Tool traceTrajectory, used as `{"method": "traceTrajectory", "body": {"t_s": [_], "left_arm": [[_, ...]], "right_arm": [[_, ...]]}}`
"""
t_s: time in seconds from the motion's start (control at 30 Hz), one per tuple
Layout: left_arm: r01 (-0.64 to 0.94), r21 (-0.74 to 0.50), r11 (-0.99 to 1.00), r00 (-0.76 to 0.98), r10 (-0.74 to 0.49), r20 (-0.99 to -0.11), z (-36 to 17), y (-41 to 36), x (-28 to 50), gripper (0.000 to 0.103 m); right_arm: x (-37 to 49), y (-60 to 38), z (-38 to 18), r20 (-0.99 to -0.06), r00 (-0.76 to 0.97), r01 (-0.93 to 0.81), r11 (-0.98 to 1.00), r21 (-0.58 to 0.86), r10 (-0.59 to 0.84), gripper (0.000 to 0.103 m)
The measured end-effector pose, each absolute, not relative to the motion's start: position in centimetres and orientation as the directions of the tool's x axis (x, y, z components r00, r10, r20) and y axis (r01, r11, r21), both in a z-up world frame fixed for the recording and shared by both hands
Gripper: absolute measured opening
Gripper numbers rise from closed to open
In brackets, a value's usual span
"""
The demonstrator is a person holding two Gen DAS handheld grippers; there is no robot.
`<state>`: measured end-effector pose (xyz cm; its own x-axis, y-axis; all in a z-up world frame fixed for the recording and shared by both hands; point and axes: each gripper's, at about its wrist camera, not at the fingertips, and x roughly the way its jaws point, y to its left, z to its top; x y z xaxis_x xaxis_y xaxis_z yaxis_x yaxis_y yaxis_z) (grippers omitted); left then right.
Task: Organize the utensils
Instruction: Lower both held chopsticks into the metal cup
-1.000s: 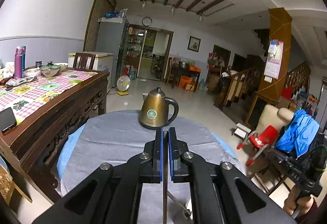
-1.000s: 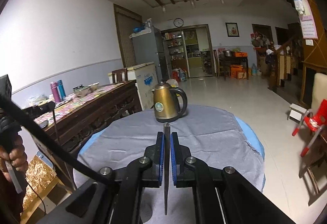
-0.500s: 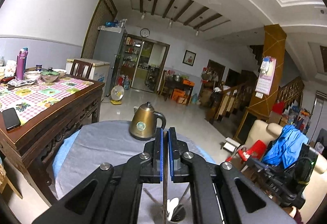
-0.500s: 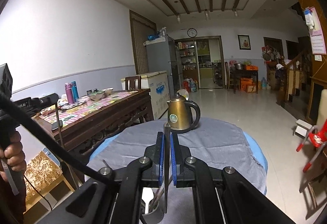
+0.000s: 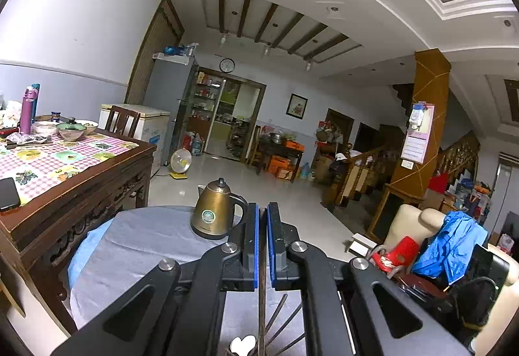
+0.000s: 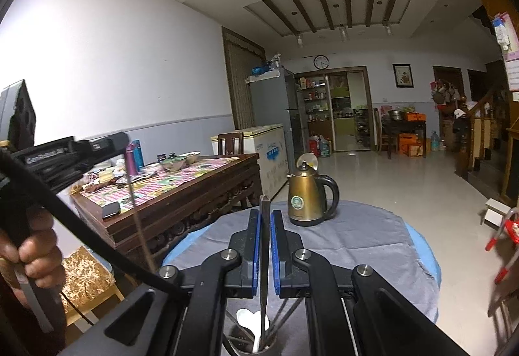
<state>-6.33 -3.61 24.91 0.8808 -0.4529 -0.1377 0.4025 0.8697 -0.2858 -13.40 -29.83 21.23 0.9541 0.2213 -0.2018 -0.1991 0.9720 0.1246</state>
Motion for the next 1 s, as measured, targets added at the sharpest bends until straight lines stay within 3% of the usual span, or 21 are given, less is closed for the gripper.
{"method": "traceTrajectory", "body": {"t_s": [0.3, 1.0], "left_arm": [[0.343, -0.231, 0.91, 0.916, -0.379, -0.132, 23.2, -6.7, -5.9, 0.005], [0.303, -0.165, 0.939, 0.926, -0.331, -0.181, 20.6, -10.4, -4.9, 0.005]], "right_arm": [[-11.6, -30.3, 19.8, -0.22, 0.942, -0.217, 0.96, 0.175, 0.253, 0.007], [-9.9, -31.7, 16.7, -0.266, 0.926, -0.203, 0.947, 0.249, 0.268, 0.007]]}}
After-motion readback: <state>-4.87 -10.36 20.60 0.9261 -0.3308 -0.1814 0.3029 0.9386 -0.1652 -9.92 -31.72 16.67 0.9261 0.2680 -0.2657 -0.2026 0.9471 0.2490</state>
